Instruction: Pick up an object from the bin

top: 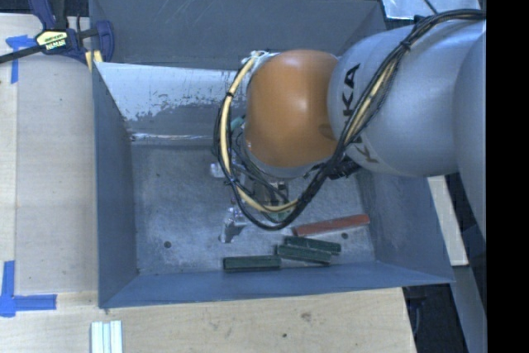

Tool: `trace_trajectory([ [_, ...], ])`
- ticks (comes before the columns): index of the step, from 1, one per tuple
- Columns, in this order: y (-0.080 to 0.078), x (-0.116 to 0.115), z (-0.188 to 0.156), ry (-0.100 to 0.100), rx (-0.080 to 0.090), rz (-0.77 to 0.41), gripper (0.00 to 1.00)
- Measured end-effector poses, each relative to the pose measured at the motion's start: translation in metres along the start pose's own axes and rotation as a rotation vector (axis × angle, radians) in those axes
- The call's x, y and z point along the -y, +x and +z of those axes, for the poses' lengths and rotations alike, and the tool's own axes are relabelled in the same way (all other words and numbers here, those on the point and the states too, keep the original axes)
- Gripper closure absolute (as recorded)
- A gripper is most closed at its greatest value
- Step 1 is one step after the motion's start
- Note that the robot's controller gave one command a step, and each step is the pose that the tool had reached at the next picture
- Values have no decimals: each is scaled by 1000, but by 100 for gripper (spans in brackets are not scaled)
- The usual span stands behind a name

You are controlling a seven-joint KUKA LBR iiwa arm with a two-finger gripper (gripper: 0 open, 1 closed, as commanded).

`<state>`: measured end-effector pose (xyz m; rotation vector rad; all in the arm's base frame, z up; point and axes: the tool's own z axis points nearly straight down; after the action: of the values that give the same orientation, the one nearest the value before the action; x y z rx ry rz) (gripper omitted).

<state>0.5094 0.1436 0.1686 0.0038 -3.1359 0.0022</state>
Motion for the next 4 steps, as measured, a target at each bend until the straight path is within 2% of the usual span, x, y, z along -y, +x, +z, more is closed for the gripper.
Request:
trace_trajectory([
  [1,-2,0,-4,-3,8,3,0],
  [2,6,29,37,-3,16,-162,0],
  [3,16,62,40,-1,4,-244,0],
  [4,19,105,51,0,8,-394,0],
])
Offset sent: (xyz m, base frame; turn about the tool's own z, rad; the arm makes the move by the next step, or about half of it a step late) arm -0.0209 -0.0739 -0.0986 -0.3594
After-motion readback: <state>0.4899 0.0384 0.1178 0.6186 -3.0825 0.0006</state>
